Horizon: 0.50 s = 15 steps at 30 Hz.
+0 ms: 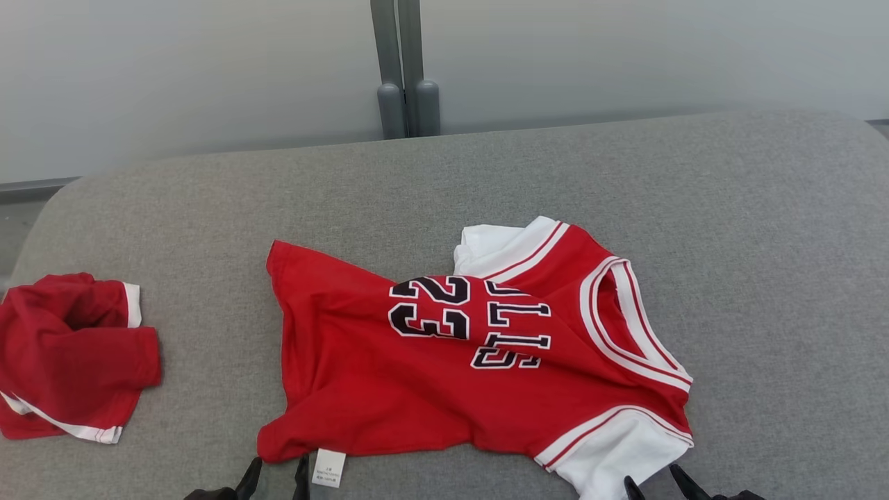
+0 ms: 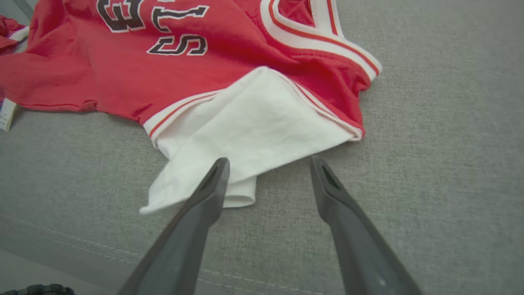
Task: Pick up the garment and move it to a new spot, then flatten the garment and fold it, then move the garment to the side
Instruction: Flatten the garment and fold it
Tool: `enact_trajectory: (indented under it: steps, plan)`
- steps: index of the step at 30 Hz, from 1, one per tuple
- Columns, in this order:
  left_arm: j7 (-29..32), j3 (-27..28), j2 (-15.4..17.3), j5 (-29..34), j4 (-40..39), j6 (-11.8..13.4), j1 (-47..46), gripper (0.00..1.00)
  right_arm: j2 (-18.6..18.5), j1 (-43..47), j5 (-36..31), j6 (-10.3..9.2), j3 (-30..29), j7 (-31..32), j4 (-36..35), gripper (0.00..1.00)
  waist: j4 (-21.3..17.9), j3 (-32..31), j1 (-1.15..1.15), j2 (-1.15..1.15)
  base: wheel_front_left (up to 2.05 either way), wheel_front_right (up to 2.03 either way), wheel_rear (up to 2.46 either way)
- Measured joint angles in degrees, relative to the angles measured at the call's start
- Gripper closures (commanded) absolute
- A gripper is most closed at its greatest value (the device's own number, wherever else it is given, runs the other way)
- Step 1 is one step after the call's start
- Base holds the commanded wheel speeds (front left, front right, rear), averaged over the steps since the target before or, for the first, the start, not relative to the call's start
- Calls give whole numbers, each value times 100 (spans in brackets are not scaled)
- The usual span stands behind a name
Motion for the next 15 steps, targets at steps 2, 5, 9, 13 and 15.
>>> enact_trajectory:
  steps: [2, 5, 9, 13, 15]
  plan:
    - [29, -64, 48, -32, 48, 1, -51, 0, 36, -89, 145, 0, 40, 0, 93, 0, -15, 39, 0, 0, 0, 0, 0]
    - [46, -179, 89, -104, 98, 0, -139, 0, 64, -179, 334, 0, 177, 66, 214, 0, -25, 86, 0, 0, 0, 0, 0]
    - [44, -258, 138, -220, 136, 0, -202, 0, 30, -274, 422, 0, 258, 66, 294, 0, -12, 114, 0, 0, 0, 0, 0]
    - [19, -332, 166, -253, 171, 1, -271, 0, 44, -376, 548, 0, 331, 59, 313, 0, -4, 122, 0, 0, 0, 0, 0]
    - [20, -386, 168, -289, 181, 1, -281, 0, 37, -390, 611, 0, 354, 56, 299, 0, 0, 136, 0, 0, 0, 0, 0]
